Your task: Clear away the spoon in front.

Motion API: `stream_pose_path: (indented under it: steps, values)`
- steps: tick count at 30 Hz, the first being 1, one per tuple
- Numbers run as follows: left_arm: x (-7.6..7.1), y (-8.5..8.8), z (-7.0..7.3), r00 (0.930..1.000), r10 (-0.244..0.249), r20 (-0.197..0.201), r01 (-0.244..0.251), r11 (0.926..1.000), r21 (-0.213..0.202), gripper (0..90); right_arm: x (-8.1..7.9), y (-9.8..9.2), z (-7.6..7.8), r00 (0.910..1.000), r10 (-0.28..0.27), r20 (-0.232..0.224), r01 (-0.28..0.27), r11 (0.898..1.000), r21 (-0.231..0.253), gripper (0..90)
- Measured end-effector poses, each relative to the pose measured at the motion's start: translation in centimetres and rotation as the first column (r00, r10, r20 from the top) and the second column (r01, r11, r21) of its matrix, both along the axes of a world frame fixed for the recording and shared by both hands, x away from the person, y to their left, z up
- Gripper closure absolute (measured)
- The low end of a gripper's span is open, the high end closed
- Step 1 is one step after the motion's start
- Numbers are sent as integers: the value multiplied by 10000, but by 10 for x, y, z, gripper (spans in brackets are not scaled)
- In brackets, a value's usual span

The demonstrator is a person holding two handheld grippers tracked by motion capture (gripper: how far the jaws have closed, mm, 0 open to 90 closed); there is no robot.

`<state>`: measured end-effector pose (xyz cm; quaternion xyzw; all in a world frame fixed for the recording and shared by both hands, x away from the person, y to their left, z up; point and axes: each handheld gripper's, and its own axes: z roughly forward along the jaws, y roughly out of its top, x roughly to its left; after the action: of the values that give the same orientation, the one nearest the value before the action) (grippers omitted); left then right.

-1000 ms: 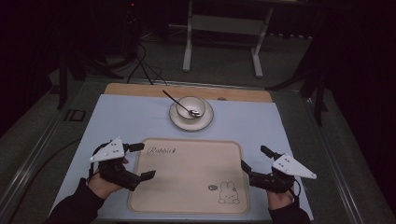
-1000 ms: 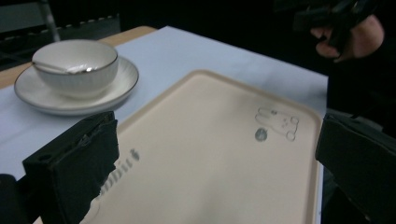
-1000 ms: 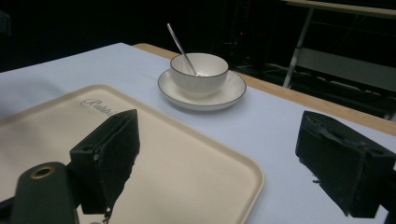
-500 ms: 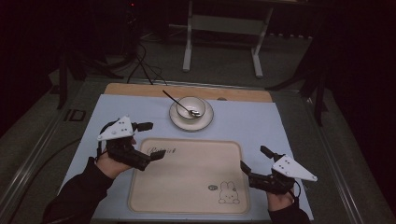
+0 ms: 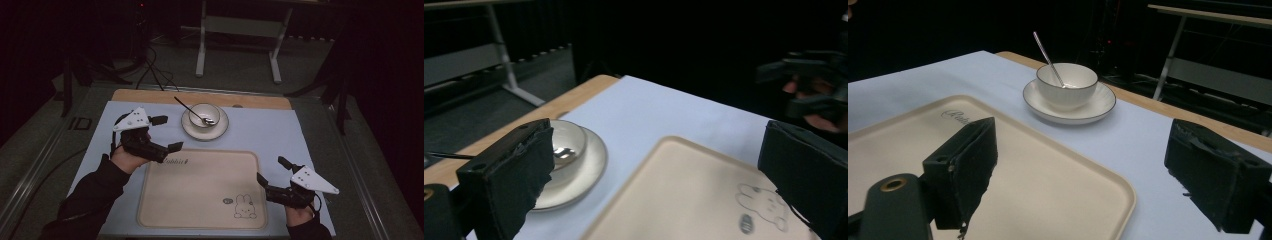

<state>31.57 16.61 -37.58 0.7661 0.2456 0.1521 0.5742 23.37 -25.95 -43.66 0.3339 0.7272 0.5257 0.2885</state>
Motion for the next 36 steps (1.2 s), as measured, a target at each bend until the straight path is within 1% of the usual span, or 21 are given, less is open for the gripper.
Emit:
stream_pose_path:
  steps: [1, 2, 4, 7, 9, 13, 15, 17, 18, 19, 21, 22, 23, 24, 25, 26, 28, 30, 32, 33, 36]
  values:
    - [2, 0, 0, 9999, 158, 33, -158, 9999, -65, 27, 0, 0, 0, 10000, -12, 16, 12, 10000, -4, 135]
    - [4, 0, 0, 9998, 211, 42, -211, 9997, -85, 35, 0, 0, 0, 10000, -25, 44, 25, 10000, -16, 135]
    - [10, 0, -1, 9994, 330, -103, -332, 9992, -238, 39, -1, 0, 0, 10000, -51, 58, 51, 10000, 20, 134]
    - [19, -2, -3, 9980, 569, -260, -575, 9981, -217, 39, -1, 0, 1, 9999, -58, 117, 57, 10000, 28, 134]
    - [25, -2, -5, 9962, 715, -487, -732, 9967, -345, 39, -1, 0, 1, 9999, -60, 110, 60, 10000, 11, 135]
    - [37, -3, -9, 9919, 1044, -727, -1071, 9936, -345, 44, -1, 1, 0, 10000, -26, 65, 26, 10000, 17, 135]
    - [43, -3, -11, 9893, 1233, -777, -1255, 9918, -238, 45, -1, 1, 0, 10000, -29, 68, 29, 10000, 21, 134]
    - [48, -4, -14, 9864, 1366, -917, -1390, 9901, -206, 53, -1, 0, 0, 10000, -8, 73, 8, 10000, 40, 134]
    - [51, -4, -15, 9834, 1517, -999, -1544, 9878, -203, 53, -1, 0, 0, 10000, 5, 75, -5, 10000, 60, 134]
    - [55, -4, -17, 9819, 1537, -1104, -1569, 9874, -215, 55, -1, 0, 0, 10000, 5, 72, -6, 10000, 64, 134]
    - [60, -4, -21, 9762, 1757, -1273, -1802, 9833, -246, 64, -1, 1, 0, 10000, 16, 65, -17, 10000, 69, 134]
    - [64, -4, -24, 9742, 1770, -1397, -1827, 9827, -288, 70, -1, 1, 0, 10000, 29, 66, -29, 10000, 65, 135]
    - [67, -4, -26, 9709, 1864, -1501, -1932, 9806, -323, 72, -1, 1, 0, 10000, 30, 78, -30, 10000, 53, 134]
    - [70, -3, -29, 9693, 1806, -1666, -1896, 9810, -400, 83, -1, 1, 0, 10000, 34, 80, -34, 10000, 56, 135]
    - [74, -3, -32, 9665, 1818, -1811, -1931, 9801, -462, 91, -1, 1, 0, 10000, 38, 80, -38, 10000, 62, 134]
    - [77, -4, -35, 9620, 1915, -1944, -2048, 9775, -509, 99, -1, 1, 0, 10000, 24, 81, -24, 10000, 60, 135]
    - [82, -4, -40, 9567, 1953, -2160, -2124, 9754, -589, 104, -1, 1, 0, 10000, 50, 81, -51, 10000, 77, 134]
    - [87, -4, -44, 9519, 2068, -2261, -2268, 9717, -659, 131, -1, 1, 0, 10000, 62, 77, -63, 9999, 78, 134]
    - [93, -4, -49, 9436, 2141, -2526, -2414, 9669, -821, 131, -1, 1, 0, 9999, 68, 83, -69, 9999, 77, 134]
    - [96, -3, -51, 9403, 2216, -2584, -2510, 9641, -866, 136, -2, 1, 0, 9999, 92, 81, -93, 9999, 67, 134]
    - [105, -2, -57, 9253, 2351, -2976, -2772, 9547, -1078, 141, -2, 2, 1, 9998, 147, 114, -148, 9999, 38, 134]
